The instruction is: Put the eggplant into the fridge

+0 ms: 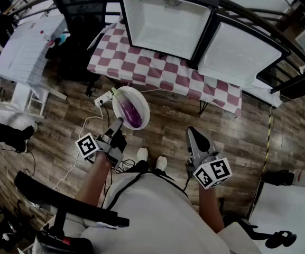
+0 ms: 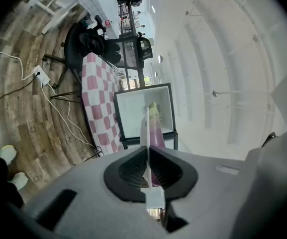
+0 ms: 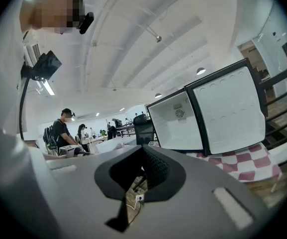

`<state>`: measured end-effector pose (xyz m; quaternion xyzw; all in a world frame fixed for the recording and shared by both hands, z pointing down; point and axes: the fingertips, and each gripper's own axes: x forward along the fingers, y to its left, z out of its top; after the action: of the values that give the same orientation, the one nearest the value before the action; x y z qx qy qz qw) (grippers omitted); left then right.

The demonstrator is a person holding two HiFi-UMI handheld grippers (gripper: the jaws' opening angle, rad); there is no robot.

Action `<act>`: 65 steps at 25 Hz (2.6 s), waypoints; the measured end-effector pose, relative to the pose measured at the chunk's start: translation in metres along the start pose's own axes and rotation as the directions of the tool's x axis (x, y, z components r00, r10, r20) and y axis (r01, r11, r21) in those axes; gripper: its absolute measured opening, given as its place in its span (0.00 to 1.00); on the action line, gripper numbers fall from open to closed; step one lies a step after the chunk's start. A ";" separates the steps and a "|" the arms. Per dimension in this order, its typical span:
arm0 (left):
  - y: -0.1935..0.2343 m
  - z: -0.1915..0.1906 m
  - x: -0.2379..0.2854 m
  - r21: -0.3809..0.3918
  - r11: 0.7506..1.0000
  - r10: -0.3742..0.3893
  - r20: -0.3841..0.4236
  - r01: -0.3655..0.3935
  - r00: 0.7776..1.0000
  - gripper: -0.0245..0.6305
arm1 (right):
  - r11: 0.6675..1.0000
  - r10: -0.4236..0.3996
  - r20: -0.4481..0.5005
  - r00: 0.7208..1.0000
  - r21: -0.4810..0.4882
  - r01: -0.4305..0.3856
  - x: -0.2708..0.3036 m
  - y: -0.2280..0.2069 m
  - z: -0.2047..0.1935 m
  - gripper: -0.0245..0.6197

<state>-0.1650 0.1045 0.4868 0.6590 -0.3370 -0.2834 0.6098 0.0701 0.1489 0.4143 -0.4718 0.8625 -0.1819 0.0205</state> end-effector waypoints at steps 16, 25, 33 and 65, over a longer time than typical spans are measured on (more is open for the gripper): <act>-0.012 -0.027 -0.013 0.030 0.999 -0.041 -0.064 0.043 0.997 0.07 | 1.000 -0.026 0.015 1.000 0.000 0.026 -0.026 0.026 -0.015 0.05; -0.020 -0.030 -0.014 0.032 0.997 -0.062 -0.079 0.065 0.995 0.07 | 1.000 0.013 0.041 0.999 0.007 -0.014 -0.026 0.041 -0.010 0.05; -0.018 -0.025 -0.021 0.021 0.997 -0.067 -0.074 0.069 0.995 0.08 | 1.000 0.023 0.045 0.999 0.020 -0.024 -0.025 0.051 -0.011 0.05; -0.004 0.014 -0.043 0.013 0.995 -0.093 -0.118 0.095 0.989 0.08 | 0.999 -0.044 0.058 0.997 -0.004 0.045 -0.005 0.087 -0.028 0.05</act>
<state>-0.2018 0.1301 0.4803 0.6952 -0.2717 -0.2693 0.6086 -0.0029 0.2040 0.4104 -0.4961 0.8513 -0.1660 0.0402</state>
